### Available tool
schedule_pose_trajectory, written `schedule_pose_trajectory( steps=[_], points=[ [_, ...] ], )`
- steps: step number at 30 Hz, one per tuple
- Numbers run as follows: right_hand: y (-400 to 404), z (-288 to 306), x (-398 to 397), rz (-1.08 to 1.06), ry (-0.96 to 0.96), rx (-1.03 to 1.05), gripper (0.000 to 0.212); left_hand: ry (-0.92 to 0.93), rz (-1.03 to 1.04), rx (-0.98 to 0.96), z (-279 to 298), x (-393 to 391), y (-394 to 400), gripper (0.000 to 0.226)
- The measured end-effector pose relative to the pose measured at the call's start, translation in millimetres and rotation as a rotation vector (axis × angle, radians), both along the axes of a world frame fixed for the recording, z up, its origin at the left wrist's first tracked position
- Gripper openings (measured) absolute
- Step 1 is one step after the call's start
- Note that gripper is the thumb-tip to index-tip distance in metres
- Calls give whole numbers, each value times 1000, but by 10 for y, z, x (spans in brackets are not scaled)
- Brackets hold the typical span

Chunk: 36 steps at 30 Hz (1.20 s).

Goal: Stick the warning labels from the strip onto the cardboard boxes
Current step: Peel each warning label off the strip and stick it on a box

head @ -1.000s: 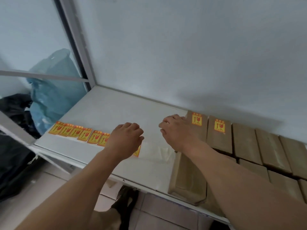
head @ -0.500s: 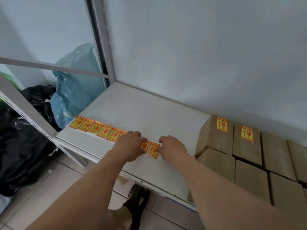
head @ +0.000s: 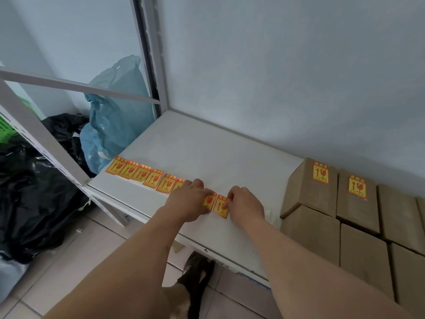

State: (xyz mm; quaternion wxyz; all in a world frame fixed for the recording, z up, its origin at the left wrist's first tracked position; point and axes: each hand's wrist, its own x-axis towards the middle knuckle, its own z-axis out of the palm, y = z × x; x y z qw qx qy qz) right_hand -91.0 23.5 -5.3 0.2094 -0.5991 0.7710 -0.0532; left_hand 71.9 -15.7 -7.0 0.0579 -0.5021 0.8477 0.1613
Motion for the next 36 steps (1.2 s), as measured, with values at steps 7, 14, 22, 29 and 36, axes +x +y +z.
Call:
schedule_pose_trajectory(
  steps=[7, 14, 22, 29, 36],
  points=[
    [-23, -9, 31, -66, -41, -1, 18, 0, 2, 6, -20, 15, -9, 55],
    [-25, 3, 10, -81, -44, -2, 20, -7, 2, 6, -13, 9, -22, 55],
    [-3, 56, 42, -32, -28, 37, 21, -4, 15, 16, -9, 2, -15, 56],
    [49, 33, -7, -61, -194, -1, 24, -14, 18, 19, 6, -9, -5, 56],
    [68, 23, -44, -77, -211, -7, 15, -10, 18, 40, 32, -11, -6, 54]
  ],
)
